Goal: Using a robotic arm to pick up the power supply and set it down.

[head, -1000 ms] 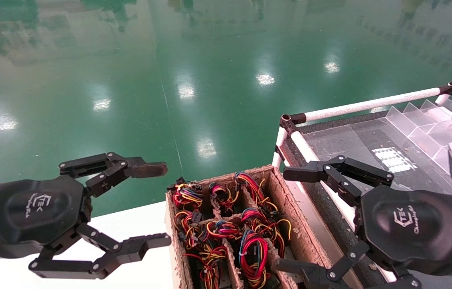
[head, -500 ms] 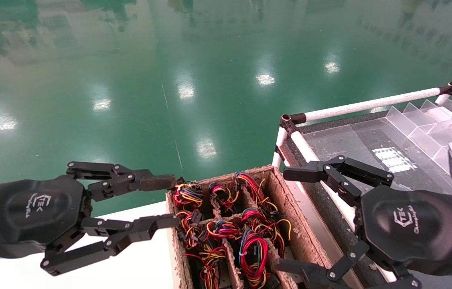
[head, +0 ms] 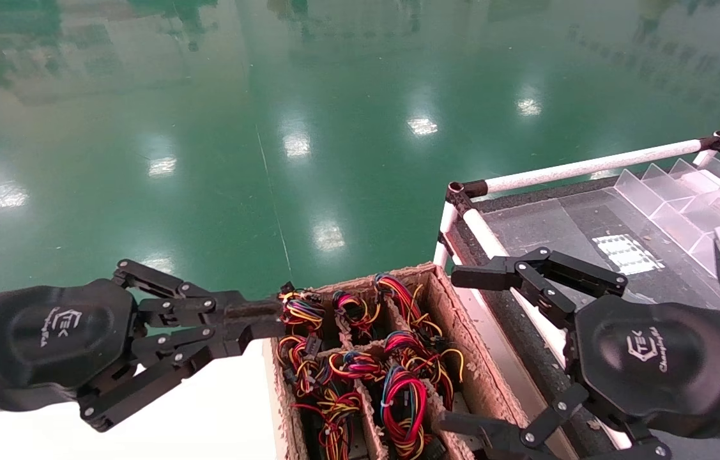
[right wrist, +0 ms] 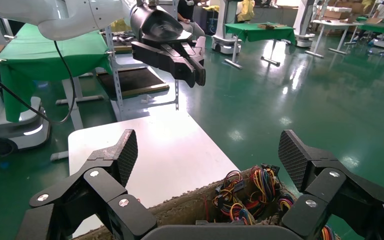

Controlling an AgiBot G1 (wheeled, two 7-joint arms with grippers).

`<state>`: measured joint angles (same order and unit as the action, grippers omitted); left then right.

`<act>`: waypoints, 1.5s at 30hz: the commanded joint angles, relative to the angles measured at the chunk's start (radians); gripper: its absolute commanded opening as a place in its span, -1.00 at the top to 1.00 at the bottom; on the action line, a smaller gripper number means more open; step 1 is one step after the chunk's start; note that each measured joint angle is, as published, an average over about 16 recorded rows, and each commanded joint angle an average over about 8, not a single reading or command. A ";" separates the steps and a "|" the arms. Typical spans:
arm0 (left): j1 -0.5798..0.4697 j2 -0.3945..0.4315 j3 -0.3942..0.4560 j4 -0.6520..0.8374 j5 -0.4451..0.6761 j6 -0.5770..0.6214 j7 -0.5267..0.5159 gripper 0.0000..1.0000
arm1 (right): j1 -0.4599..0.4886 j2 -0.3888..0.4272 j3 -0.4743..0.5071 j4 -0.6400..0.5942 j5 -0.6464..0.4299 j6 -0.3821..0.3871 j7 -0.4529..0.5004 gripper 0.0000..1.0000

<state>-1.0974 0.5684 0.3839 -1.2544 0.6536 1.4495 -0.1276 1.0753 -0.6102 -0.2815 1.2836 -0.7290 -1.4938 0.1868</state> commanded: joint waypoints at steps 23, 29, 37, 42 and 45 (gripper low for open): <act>0.000 0.000 0.000 0.000 0.000 0.000 0.000 -1.00 | 0.000 0.000 -0.006 -0.004 -0.019 0.014 0.002 -1.00; 0.000 0.000 0.000 0.000 0.000 0.000 0.000 -1.00 | 0.010 -0.007 -0.032 -0.018 -0.101 0.082 0.025 -1.00; 0.000 0.000 0.000 0.000 0.000 0.000 0.000 -1.00 | 0.087 -0.048 -0.122 -0.045 -0.299 0.161 0.105 -1.00; 0.000 0.000 0.000 0.000 0.000 0.000 0.000 -1.00 | 0.167 -0.099 -0.190 -0.097 -0.407 0.152 0.173 -1.00; 0.000 0.000 0.000 0.000 0.000 0.000 0.000 -1.00 | 0.216 -0.138 -0.229 -0.150 -0.454 0.127 0.217 -1.00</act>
<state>-1.0975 0.5684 0.3840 -1.2543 0.6535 1.4496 -0.1275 1.2867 -0.7483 -0.5065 1.1277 -1.1745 -1.3707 0.3925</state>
